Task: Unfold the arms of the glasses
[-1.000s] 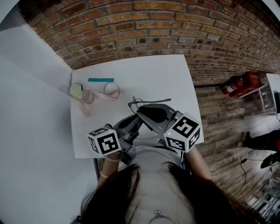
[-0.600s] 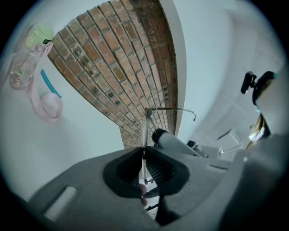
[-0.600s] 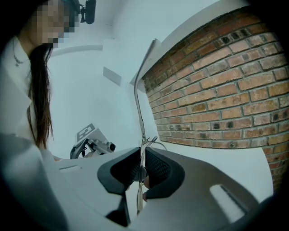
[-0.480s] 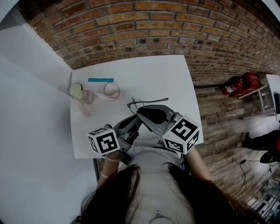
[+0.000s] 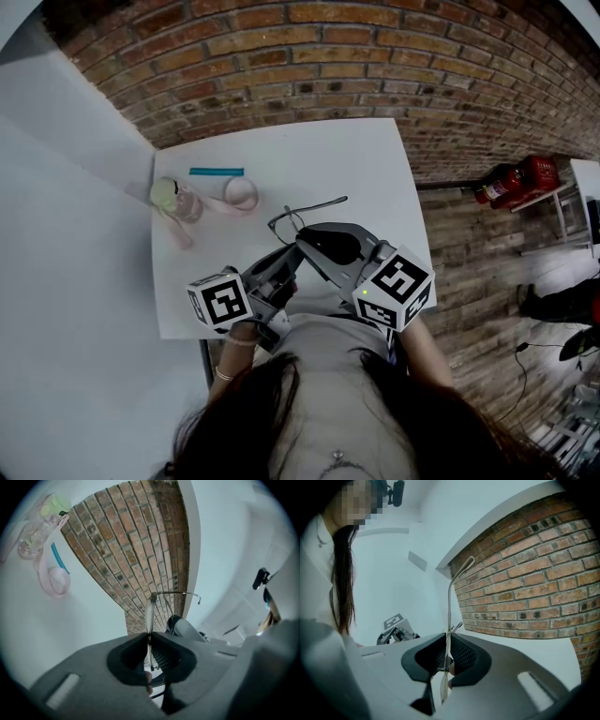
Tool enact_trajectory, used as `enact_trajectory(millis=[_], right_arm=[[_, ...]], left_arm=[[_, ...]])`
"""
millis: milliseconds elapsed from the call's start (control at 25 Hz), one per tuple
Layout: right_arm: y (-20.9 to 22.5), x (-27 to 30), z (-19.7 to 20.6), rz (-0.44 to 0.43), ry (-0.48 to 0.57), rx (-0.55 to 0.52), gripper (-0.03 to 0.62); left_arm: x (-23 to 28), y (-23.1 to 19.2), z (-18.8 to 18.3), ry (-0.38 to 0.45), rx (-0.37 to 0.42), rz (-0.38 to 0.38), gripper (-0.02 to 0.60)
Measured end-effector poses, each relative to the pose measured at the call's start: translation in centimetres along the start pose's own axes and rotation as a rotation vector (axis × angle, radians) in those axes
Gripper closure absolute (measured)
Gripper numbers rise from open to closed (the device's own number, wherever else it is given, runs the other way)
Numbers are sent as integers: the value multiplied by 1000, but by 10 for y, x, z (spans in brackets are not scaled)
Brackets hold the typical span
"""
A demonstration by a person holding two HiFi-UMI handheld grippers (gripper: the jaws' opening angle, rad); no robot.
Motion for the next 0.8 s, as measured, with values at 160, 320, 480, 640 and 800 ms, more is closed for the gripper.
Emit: enact_trajectory(millis=[160, 320, 480, 640, 800], right_arm=[[-1, -3, -3, 7, 14, -9, 559], [0, -6, -4, 12, 34, -10, 562], [-1, -9, -8, 16, 48, -13, 562], [-2, -13, -10, 16, 58, -15, 563], [-1, -15, -11, 20, 65, -18, 563]], left_arm=[[0, 0, -2, 3, 2, 18, 560], [-2, -3, -1, 14, -44, -2, 560], [-2, -1, -3, 23, -46, 19, 560], [-4, 0, 0, 29, -77, 8, 560], [-4, -1, 3, 39, -152, 3, 560]])
Point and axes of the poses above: the fingertips, and each gripper's own axes: x forward along the fingers, y to its right, z out of its underside, the point moved 9 cm from there along -x, backward along the fingers, and after that the axes turned 8 degrees about -z, right-handed, at the moved point
